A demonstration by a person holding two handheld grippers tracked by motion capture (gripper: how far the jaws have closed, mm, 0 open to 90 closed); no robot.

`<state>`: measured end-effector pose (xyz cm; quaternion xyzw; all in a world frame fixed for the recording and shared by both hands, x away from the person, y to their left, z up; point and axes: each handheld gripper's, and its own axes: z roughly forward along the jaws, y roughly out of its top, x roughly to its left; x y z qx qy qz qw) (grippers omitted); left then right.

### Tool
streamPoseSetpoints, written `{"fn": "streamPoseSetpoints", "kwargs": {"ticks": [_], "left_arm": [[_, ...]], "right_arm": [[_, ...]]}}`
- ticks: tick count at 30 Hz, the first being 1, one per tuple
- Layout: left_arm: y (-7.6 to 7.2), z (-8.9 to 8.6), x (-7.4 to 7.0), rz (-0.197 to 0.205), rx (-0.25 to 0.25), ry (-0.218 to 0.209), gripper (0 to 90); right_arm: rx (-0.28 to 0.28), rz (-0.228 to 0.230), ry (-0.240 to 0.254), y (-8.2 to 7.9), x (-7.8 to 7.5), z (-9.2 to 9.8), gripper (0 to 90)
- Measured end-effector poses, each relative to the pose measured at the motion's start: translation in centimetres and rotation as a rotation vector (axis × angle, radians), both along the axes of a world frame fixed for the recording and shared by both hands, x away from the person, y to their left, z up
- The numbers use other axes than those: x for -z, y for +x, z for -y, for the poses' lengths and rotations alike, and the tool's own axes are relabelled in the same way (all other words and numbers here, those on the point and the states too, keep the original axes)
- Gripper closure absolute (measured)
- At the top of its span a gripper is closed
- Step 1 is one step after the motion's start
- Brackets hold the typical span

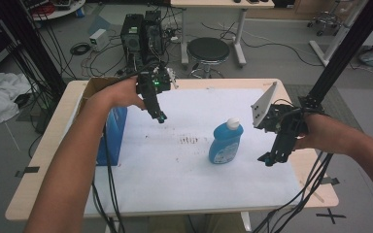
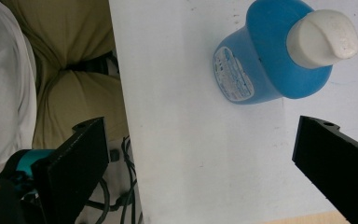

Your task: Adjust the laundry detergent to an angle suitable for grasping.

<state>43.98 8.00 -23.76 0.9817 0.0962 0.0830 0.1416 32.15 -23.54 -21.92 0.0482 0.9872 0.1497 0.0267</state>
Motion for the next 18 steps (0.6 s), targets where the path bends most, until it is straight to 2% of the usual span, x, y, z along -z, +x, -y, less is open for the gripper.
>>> {"fn": "streamPoseSetpoints", "kwargs": {"ticks": [12,13,14,15,18], "left_arm": [[0.15,-0.28,0.05,-0.004,0.001,0.002,1.7],[0.26,-0.27,0.07,0.0,-0.014,-0.016,1.7],[0.26,-0.27,0.07,0.0,-0.014,-0.016,1.7],[0.36,-0.24,0.18,0.007,-0.015,-0.037,1.6],[0.38,-0.19,0.5,0.022,-0.018,-0.064,1.7]], "right_arm": [[-0.003,-0.001,0.003,-0.01,-0.02,-0.22,2.9],[0.002,0.0,0.002,0.03,-0.01,-0.12,2.9],[0.002,0.0,0.002,0.03,-0.01,-0.12,2.9],[0.005,0.0,0.001,0.01,0.01,-0.06,2.9],[0.007,0.003,0.003,0.03,0.09,-0.02,2.9]]}}
